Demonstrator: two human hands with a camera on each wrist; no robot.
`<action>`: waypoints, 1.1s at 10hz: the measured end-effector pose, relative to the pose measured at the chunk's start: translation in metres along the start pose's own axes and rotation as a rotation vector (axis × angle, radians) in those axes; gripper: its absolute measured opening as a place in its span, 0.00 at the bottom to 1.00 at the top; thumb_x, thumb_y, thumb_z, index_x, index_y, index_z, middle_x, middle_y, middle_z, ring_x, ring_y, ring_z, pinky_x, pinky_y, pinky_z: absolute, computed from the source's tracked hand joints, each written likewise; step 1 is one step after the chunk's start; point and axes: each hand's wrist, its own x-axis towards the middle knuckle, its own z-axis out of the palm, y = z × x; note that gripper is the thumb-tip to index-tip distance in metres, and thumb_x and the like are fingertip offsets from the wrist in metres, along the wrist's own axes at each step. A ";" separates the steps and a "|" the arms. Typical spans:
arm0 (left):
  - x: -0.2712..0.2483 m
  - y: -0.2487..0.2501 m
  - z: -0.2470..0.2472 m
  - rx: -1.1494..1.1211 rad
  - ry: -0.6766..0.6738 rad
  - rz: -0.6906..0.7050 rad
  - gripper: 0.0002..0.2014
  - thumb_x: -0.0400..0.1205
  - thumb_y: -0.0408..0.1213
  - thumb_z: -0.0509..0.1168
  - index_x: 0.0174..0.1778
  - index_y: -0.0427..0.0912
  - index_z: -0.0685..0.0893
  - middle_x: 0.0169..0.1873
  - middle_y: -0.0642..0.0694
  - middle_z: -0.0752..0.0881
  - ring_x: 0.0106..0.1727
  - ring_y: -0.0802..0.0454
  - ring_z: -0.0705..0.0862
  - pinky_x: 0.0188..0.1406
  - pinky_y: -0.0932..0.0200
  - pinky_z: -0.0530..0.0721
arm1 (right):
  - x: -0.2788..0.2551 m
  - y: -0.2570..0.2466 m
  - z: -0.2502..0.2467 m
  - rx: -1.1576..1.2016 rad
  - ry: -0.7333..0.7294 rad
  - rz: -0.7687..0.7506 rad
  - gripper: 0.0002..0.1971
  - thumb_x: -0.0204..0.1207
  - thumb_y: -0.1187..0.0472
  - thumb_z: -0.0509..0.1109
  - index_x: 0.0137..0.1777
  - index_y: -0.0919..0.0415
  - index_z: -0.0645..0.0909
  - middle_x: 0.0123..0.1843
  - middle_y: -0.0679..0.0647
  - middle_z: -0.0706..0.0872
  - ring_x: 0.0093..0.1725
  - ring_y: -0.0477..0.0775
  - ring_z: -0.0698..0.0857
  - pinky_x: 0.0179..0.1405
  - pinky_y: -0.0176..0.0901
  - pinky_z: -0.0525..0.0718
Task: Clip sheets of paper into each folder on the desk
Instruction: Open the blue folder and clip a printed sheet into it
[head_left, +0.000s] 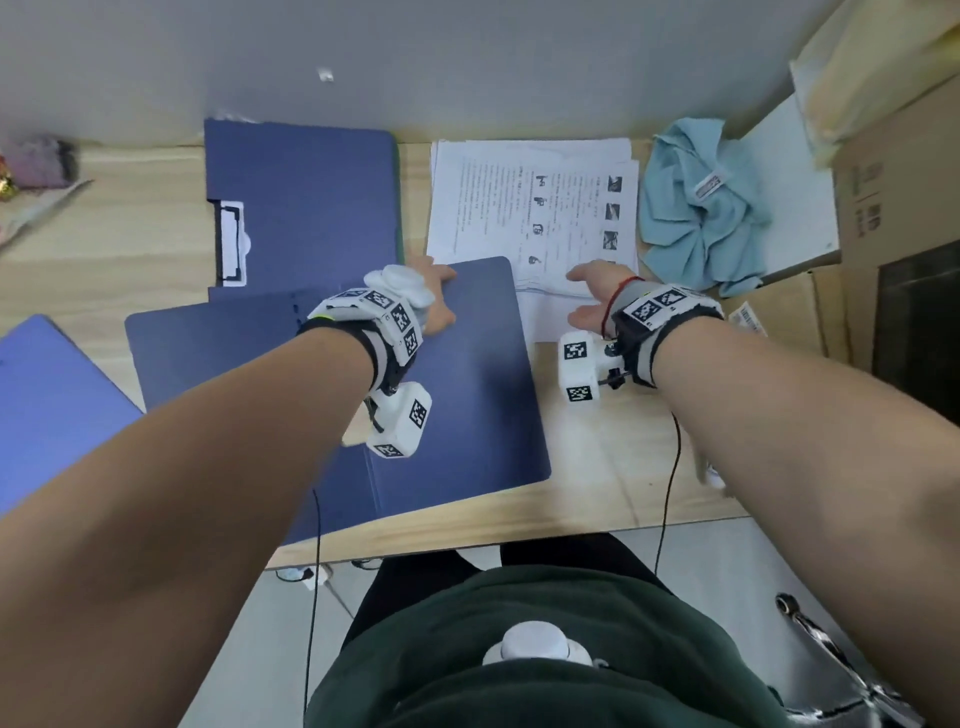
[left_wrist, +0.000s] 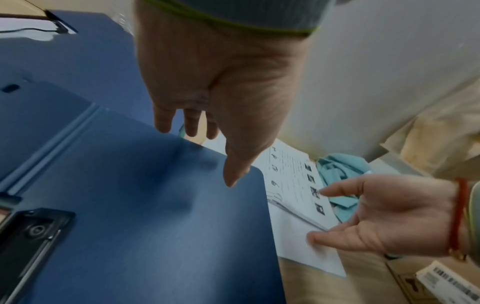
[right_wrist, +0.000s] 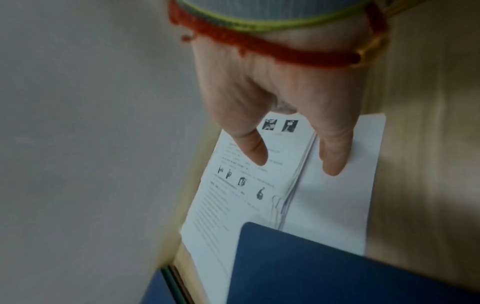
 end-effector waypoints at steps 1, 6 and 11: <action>0.020 0.009 0.010 0.130 -0.027 0.067 0.36 0.78 0.43 0.68 0.83 0.57 0.63 0.74 0.49 0.68 0.67 0.44 0.77 0.52 0.54 0.80 | 0.014 0.009 -0.007 -0.017 0.038 -0.103 0.33 0.78 0.59 0.75 0.81 0.60 0.67 0.79 0.59 0.73 0.77 0.61 0.74 0.75 0.51 0.75; 0.040 0.008 0.025 0.250 -0.142 0.120 0.41 0.81 0.44 0.68 0.87 0.50 0.54 0.86 0.38 0.51 0.84 0.32 0.57 0.80 0.36 0.62 | 0.041 -0.012 0.005 0.925 -0.061 0.369 0.16 0.74 0.63 0.75 0.61 0.59 0.78 0.40 0.56 0.79 0.27 0.50 0.78 0.27 0.37 0.81; 0.019 0.000 0.009 -0.019 -0.082 0.142 0.43 0.75 0.46 0.72 0.86 0.53 0.59 0.81 0.45 0.63 0.78 0.39 0.70 0.72 0.41 0.75 | 0.029 -0.039 0.001 0.589 0.161 -0.043 0.32 0.75 0.54 0.74 0.73 0.67 0.68 0.63 0.59 0.82 0.61 0.60 0.85 0.61 0.50 0.86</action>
